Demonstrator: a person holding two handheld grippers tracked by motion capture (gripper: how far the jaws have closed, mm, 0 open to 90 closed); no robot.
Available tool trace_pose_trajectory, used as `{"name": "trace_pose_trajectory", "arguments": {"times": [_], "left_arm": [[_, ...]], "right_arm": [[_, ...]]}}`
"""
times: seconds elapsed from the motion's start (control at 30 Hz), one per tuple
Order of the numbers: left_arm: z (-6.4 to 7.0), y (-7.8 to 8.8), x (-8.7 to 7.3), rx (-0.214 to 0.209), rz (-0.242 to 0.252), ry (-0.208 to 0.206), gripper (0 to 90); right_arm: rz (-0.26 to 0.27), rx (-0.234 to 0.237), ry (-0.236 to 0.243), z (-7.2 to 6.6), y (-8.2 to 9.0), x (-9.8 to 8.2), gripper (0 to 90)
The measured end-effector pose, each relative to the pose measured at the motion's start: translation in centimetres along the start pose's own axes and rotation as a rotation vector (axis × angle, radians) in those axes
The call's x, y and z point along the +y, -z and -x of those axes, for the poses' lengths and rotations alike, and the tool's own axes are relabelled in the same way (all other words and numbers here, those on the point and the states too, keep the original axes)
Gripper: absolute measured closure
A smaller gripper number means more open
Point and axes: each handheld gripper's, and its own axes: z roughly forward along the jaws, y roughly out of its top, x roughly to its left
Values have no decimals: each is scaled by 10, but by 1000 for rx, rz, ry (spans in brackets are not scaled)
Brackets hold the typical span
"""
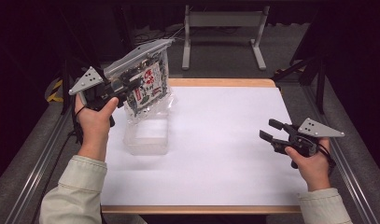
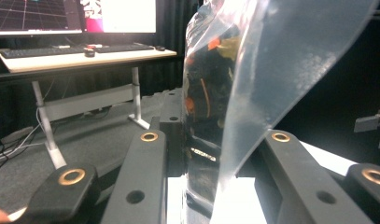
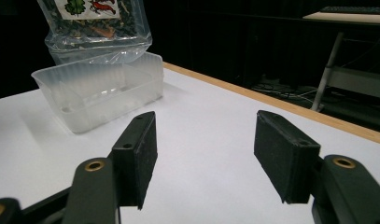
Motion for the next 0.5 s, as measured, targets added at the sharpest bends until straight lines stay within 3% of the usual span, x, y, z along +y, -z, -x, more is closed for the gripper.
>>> {"name": "trace_pose_trajectory", "arguments": {"times": [0.5], "left_arm": [[-15,-4,-28,23,-31,35,717]], "right_arm": [[6,8,-9,0,-1,-2,398]]}}
